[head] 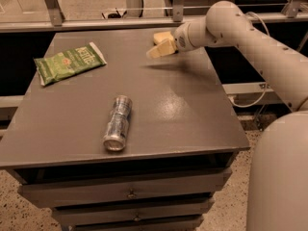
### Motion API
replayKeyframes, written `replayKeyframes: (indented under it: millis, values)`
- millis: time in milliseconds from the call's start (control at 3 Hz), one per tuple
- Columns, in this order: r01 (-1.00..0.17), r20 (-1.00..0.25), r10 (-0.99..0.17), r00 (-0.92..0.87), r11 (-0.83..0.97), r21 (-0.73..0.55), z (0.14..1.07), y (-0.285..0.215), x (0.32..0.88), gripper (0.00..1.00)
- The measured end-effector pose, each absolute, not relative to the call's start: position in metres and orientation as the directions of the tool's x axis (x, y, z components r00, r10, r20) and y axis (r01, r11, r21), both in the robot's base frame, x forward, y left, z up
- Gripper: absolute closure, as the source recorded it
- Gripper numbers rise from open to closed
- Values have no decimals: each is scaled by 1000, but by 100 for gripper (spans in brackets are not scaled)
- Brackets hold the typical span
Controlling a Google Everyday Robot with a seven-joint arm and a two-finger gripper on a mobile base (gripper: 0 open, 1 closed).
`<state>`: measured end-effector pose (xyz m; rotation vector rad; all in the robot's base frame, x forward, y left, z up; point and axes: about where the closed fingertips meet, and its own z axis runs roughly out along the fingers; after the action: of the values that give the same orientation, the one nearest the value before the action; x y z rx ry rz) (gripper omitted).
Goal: Move sponge near redbull can
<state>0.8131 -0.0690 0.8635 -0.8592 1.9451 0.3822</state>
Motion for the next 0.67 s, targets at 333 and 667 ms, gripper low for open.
replayKeyframes:
  millis: [333,667]
  values:
    - [-676,-858,-398,-325,732,-83,859,-83,823,0]
    - [-661,-858,-391,-332,746,-84,855,-91,827,13]
